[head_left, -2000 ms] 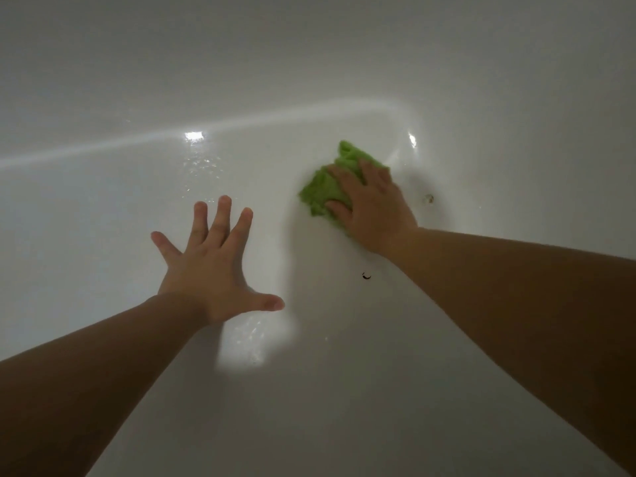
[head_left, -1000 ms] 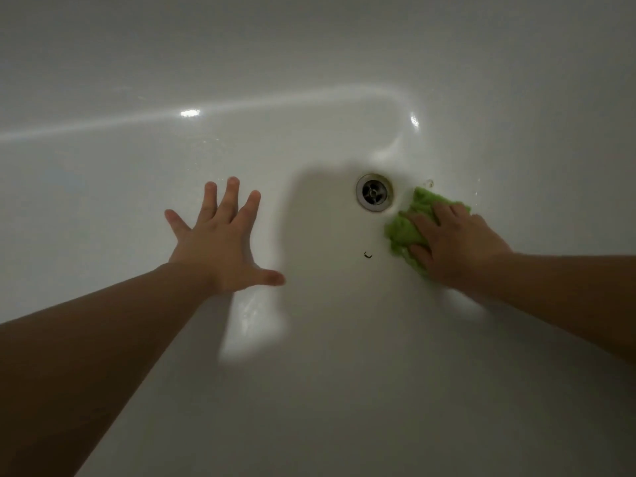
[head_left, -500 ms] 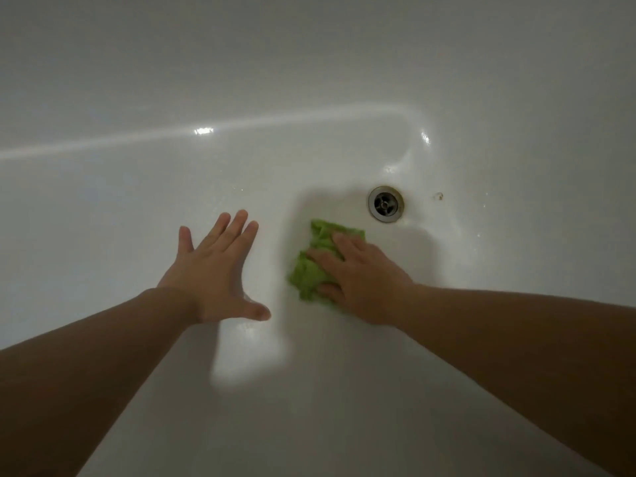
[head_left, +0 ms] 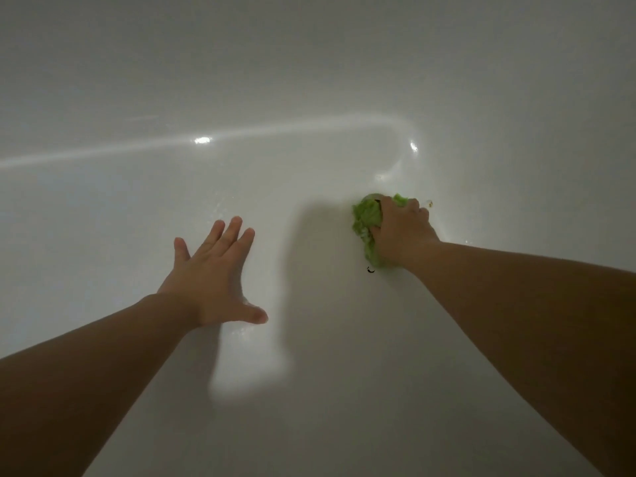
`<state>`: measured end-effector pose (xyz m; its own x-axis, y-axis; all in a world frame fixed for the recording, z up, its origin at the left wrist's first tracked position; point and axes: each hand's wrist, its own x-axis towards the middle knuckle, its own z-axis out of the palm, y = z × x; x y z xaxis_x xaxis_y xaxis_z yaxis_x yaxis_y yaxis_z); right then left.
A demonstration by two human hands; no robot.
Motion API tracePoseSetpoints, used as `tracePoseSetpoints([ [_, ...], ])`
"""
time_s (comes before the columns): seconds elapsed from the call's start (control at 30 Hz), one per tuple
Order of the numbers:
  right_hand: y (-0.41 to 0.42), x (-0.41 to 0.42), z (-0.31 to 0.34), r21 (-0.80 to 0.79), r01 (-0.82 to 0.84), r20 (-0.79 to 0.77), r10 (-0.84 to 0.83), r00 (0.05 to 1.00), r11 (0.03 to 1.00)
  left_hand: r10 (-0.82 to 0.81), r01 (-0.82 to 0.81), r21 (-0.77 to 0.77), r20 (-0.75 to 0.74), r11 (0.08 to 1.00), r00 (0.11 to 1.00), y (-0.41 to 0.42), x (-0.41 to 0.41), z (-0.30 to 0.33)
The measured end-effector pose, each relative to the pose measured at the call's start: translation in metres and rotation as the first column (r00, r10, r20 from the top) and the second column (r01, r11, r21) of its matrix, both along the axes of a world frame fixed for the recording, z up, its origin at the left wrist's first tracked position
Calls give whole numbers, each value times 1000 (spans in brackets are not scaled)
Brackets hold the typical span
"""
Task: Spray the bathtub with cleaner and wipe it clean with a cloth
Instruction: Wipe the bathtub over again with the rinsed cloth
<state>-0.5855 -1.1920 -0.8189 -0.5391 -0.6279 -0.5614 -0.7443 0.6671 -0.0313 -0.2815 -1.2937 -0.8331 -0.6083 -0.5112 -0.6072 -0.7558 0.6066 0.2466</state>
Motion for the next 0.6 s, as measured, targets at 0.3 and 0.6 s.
tracePoseSetpoints([
  [0.3,31,6,97,156,-10,91,-4,996,988,204,-205,150,17,967,979,10,21,78],
  [0.6,45,97,256,70,-137,211,119,970,988,320,-339,170,131,925,939,13,79,256],
])
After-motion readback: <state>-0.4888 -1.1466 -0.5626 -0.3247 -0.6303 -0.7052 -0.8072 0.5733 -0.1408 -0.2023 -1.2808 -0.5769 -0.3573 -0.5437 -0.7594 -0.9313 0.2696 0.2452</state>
